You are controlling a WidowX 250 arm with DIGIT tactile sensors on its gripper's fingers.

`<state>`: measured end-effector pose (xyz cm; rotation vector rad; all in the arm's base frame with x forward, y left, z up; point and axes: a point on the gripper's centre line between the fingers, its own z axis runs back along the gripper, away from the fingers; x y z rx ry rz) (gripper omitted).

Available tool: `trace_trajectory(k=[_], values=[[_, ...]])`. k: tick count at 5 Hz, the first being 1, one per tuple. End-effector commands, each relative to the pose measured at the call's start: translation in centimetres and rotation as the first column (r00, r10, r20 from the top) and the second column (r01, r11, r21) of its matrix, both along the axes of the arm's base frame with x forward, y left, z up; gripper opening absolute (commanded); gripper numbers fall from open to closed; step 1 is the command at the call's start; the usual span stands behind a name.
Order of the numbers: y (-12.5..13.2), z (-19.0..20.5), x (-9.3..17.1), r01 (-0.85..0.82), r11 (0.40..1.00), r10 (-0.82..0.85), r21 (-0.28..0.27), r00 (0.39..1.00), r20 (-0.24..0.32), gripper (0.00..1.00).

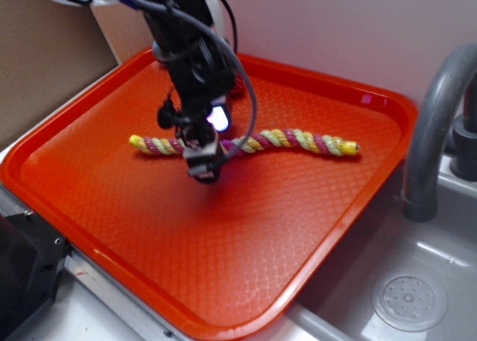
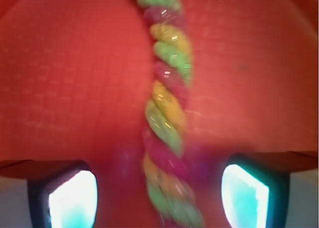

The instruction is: Grab the multicolored rope.

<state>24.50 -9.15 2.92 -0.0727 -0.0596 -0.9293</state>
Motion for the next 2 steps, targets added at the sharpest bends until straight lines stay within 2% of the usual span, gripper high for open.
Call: trace_trajectory(k=[1, 2], values=[[-1.56, -1.48, -0.40, 0.029, 0.997, -0.029, 0.070, 1.000, 0.002, 1.00], [-1.42, -1.57, -0.49, 0.027, 0.996, -0.028, 0.080, 0.999, 0.015, 0.00]])
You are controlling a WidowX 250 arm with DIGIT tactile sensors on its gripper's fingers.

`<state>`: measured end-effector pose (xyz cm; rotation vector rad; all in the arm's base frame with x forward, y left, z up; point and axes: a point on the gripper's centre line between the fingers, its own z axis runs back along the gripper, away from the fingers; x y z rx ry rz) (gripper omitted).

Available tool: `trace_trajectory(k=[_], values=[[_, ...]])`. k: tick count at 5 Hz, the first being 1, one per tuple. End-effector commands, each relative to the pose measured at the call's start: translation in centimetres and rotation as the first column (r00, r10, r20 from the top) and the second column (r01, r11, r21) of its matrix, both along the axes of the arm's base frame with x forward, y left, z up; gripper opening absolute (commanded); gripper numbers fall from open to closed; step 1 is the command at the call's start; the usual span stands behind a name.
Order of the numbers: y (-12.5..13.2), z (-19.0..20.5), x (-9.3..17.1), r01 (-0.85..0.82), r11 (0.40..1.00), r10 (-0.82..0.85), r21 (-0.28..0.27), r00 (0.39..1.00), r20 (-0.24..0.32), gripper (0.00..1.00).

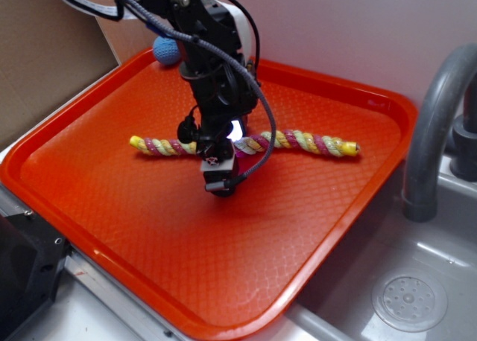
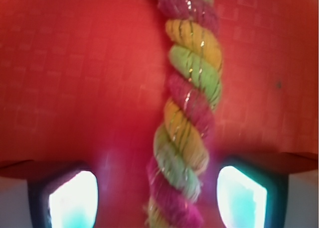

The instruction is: Grab the multicolored rope.

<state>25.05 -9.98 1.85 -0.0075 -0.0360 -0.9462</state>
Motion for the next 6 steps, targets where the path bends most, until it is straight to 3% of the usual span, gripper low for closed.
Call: trace_trajectory(k=[1, 2, 3, 4, 5, 6], values=[[-0.5, -0.5, -1.4, 0.017, 1.000, -0.017, 0.015, 1.000, 0.004, 0.00], [-0.3, -0.2, -1.7, 0.007, 0.999, -0.007, 0.036, 1.000, 0.013, 0.00], [0.3, 1.2, -1.7, -0.027, 0.994, 0.022, 0.104, 0.998, 0.055, 0.00], [0.4, 2.1, -1.7, -0.039, 0.995, 0.033, 0.095, 0.997, 0.068, 0.00], [1.5, 7.0, -1.5, -0.258, 0.949, 0.237, 0.183, 0.963, 0.131, 0.00], [2.8, 12.0, -2.6, -0.495, 0.841, 0.458, 0.218, 0.866, 0.201, 0.00]])
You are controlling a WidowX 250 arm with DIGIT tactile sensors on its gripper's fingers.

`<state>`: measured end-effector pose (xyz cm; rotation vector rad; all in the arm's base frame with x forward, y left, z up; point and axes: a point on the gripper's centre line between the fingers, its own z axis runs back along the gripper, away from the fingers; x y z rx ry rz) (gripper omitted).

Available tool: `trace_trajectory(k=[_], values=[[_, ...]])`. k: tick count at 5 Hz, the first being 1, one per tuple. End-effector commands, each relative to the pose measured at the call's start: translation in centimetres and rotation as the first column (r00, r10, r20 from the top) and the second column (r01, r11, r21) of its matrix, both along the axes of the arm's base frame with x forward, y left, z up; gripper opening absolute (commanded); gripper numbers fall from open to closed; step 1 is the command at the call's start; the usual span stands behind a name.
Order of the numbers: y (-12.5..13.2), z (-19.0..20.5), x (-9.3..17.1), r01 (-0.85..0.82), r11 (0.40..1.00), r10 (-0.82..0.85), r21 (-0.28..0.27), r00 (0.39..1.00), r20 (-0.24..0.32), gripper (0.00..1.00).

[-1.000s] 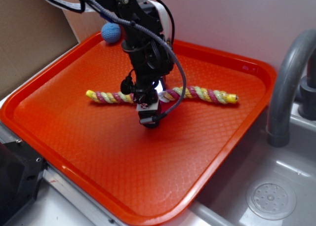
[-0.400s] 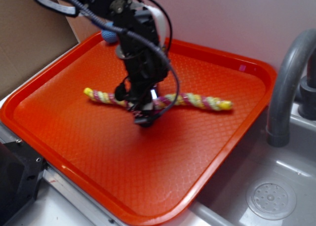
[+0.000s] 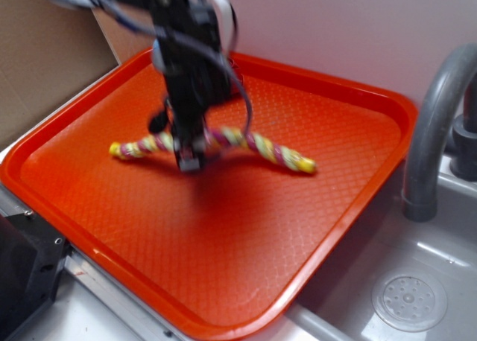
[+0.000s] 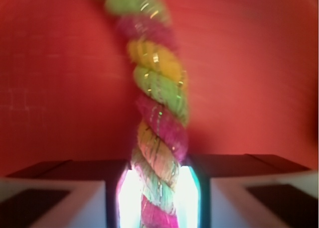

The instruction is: Grab the multicolored rope.

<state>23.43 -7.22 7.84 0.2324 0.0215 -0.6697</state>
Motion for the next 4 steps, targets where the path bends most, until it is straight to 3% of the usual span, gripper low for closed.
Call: trace_trajectory(k=[1, 2, 3, 4], values=[[1.1, 11.0, -2.1, -0.453, 0.891, 0.449, -0.005, 0.881, 0.152, 0.00], [1.2, 15.9, -3.4, -0.659, 0.752, 0.650, -0.024, 0.735, 0.193, 0.00], [1.0, 17.1, -4.1, -0.736, 0.672, 0.737, -0.083, 0.653, 0.174, 0.00], [1.3, 16.2, -4.0, -0.715, 0.689, 0.725, -0.119, 0.682, 0.095, 0.00]])
